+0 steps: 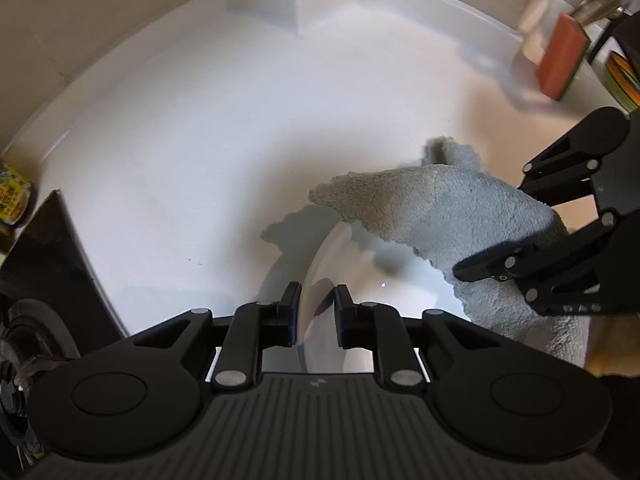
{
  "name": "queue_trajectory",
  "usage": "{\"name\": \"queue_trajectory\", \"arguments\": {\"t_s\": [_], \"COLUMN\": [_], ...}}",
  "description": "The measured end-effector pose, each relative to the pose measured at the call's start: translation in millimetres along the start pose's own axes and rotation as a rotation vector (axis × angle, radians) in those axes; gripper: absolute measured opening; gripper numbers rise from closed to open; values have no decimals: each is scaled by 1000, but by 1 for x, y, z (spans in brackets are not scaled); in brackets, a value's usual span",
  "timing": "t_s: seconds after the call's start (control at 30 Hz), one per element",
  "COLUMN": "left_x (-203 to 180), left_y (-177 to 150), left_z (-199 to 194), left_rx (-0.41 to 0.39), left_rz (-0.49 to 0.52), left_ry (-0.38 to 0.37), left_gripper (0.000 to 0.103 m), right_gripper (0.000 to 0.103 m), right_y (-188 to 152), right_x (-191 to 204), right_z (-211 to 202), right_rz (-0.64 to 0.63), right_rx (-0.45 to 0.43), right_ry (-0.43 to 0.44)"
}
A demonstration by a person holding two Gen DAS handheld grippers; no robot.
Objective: Clean bowl
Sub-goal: 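Scrub the towel around the bowl interior with the right gripper while the left gripper holds the rim, then sweep the towel along the bowl's inner wall with the right gripper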
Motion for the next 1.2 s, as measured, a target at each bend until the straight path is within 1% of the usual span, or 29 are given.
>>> {"name": "queue_trajectory", "arguments": {"t_s": [0.07, 0.1, 0.17, 0.23, 0.37, 0.43, 0.47, 0.53, 0.6, 0.67, 0.7, 0.73, 0.77, 0.83, 0.87, 0.93, 1.0, 1.1, 1.2], "left_x": [4, 6, 8, 1, 0, -1, -3, -8, -10, -11, -11, -11, -11, -13, -13, -15, -14, -8, -8], "left_y": [7, 10, 16, 26, 34, 38, 39, 39, 36, 32, 29, 25, 21, 13, 9, 3, -1, 1, 9], "left_z": [1, 1, 2, 11, 17, 20, 21, 22, 21, 19, 18, 17, 15, 12, 10, 8, 6, 6, 8], "left_rx": [8, 11, 20, 37, 77, 89, 97, 115, 119, 115, 107, 96, 84, 60, 49, 33, 39, 66, 69], "left_rz": [-3, 2, 30, 69, 88, 85, 95, 125, 139, 120, 101, 76, 55, 16, -3, -28, -15, 1, 25], "left_ry": [-49, -75, -102, -128, -179, -188, -176, -132, -87, -54, -35, -16, -1, 24, 36, 33, 19, -22, -49], "left_gripper": [19, 19, 19, 19, 18, 17, 11, 12, 10, 10, 11, 11, 11, 12, 12, 12, 13, 16, 16], "right_gripper": [17, 17, 18, 18, 18, 18, 18, 18, 17, 15, 14, 14, 13, 13, 15, 16, 17, 18, 18], "right_y": [-1, 0, -2, -2, 7, 12, 15, 21, 31, 40, 41, 38, 34, 12, 2, -16, -20, -10, -6], "right_x": [-3, 0, 8, 10, 11, 12, 14, 17, 19, 15, 11, 4, 0, -1, 0, 4, 10, 8, 11], "right_z": [-1, 0, 2, 1, 0, 0, 0, 1, 7, 8, 7, 4, 1, -5, -7, -10, -8, 2, 0], "right_rz": [-33, -76, -184, -269, -454, -522, -554, -592, -577, -464, -377, -260, -172, -47, -19, 5, -22, -101, -191], "right_rx": [27, 40, 73, 101, 162, 177, 180, 172, 150, 105, 87, 75, 66, 41, 37, 24, 33, 53, 59], "right_ry": [32, 34, 43, 56, 83, 95, 100, 83, 46, 19, 11, 5, -1, -24, -25, -18, -2, 32, 23]}}
Point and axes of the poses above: each gripper's, at about its wrist camera, not at the fingertips, and z roughly the way its jaws point, x to its left, y to its top, the point moved 4 cm from there along z, roughly the way its jaws point, and after that the axes turned 5 degrees about y, right-handed, at the moved point
